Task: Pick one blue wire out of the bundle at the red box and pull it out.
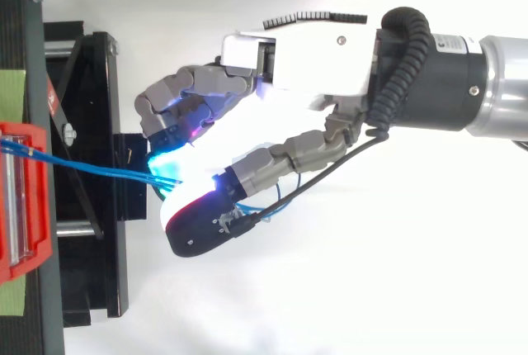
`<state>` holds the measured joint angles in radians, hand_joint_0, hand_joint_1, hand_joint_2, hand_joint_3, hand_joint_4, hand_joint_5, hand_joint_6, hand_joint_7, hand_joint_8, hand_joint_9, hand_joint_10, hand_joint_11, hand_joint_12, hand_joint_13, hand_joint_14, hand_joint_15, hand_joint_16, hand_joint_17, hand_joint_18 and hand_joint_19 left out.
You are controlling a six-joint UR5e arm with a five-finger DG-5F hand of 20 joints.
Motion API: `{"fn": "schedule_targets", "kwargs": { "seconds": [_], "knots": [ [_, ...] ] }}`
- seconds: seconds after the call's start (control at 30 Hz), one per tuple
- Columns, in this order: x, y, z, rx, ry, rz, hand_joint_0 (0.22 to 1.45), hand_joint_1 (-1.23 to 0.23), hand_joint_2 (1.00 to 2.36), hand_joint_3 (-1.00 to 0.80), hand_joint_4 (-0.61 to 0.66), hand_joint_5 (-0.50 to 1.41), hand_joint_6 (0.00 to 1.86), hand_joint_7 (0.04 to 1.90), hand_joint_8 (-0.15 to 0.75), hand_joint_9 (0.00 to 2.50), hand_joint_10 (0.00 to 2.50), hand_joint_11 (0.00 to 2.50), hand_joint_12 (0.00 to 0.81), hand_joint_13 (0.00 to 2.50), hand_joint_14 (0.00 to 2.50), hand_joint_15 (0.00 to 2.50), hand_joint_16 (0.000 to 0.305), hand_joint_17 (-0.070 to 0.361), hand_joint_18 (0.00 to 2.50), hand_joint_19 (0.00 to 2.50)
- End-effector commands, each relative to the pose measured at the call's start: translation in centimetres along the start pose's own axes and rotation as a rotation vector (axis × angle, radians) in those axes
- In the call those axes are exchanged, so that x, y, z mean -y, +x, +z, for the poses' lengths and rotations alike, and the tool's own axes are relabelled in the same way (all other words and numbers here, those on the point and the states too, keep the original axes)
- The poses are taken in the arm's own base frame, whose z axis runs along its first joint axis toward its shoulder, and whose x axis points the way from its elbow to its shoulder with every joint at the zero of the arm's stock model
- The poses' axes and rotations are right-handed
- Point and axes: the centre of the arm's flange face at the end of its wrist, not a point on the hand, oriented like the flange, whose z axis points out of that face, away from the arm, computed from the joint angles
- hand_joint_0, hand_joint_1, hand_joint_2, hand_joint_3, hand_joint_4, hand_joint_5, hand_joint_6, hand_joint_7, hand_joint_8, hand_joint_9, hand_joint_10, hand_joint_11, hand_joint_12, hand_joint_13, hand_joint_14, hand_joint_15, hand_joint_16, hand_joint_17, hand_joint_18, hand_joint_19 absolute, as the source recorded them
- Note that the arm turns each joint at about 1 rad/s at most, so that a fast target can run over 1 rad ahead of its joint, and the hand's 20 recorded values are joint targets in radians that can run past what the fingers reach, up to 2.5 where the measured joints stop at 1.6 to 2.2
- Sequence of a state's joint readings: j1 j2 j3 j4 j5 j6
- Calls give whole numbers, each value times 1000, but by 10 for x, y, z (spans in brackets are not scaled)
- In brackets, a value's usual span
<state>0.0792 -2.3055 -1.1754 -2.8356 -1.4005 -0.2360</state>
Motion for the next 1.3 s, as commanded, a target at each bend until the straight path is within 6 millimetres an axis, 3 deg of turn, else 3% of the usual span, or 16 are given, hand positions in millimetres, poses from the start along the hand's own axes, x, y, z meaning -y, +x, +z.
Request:
{"fn": "schedule_targets", "kwargs": {
  "seconds": [0.0,0.1,0.17,0.27,0.37,0.47,0.53,0.63,0.67,0.73,0.8,0.97,1.03,1.07,1.17,1.27],
  "knots": [
    [0,0,-1,-2,6,17,684,-648,1019,-267,429,-76,500,1429,278,1094,31,1012,359,526,11,256,55,123,470,373],
    [0,0,-1,0,7,29,705,-822,1022,-180,450,-114,587,1348,298,1066,28,1149,365,526,11,267,56,125,483,356],
    [0,-1,-1,1,7,37,706,-847,1021,-182,467,-116,623,1278,303,1083,29,1174,366,535,11,262,56,125,498,357],
    [0,-1,-1,1,7,46,696,-881,1011,-162,498,-83,543,1462,280,1138,24,1012,371,553,10,229,58,130,524,365],
    [0,-1,-1,1,7,49,696,-778,1010,-40,467,-49,503,1351,196,1157,25,703,350,555,8,196,58,132,521,393],
    [0,-1,-1,1,7,59,673,-672,1025,61,482,-38,504,1234,191,1199,20,555,346,540,7,171,60,136,489,414],
    [1,-1,-1,1,8,60,600,-560,1263,31,478,-29,505,1156,184,1193,17,458,350,504,6,156,62,140,422,422],
    [1,-1,-1,1,8,60,561,-472,1344,1,435,-23,505,1161,200,1170,16,401,364,478,6,151,65,146,382,437],
    [0,-1,-1,1,7,60,550,-477,1357,-6,393,-19,505,1273,217,1176,18,484,377,478,8,167,66,149,385,428],
    [0,-1,-1,1,7,62,566,-607,1272,20,389,-19,504,1358,247,1179,20,581,396,488,8,183,68,152,402,405],
    [0,-2,-1,3,7,65,646,-724,1007,67,387,-41,501,1470,254,1138,26,815,383,469,9,212,63,142,401,379],
    [1,-5,-1,6,8,79,646,-839,1011,61,405,-98,634,1295,274,1132,28,1044,391,479,9,227,64,144,442,351],
    [1,-5,-1,6,8,80,646,-826,1013,65,435,-86,606,1354,266,1147,27,1002,389,486,9,226,64,144,447,358],
    [1,-5,-1,6,8,80,661,-829,1011,68,444,-58,534,1495,245,1172,27,914,380,498,9,218,63,143,457,360],
    [1,-6,-1,7,8,80,689,-750,1010,81,437,-35,504,1354,194,1190,25,693,349,511,8,188,60,135,443,383],
    [1,-6,-1,7,8,82,707,-709,1008,69,398,-35,505,1332,182,1206,26,660,340,515,10,191,58,130,432,396]
  ]
}}
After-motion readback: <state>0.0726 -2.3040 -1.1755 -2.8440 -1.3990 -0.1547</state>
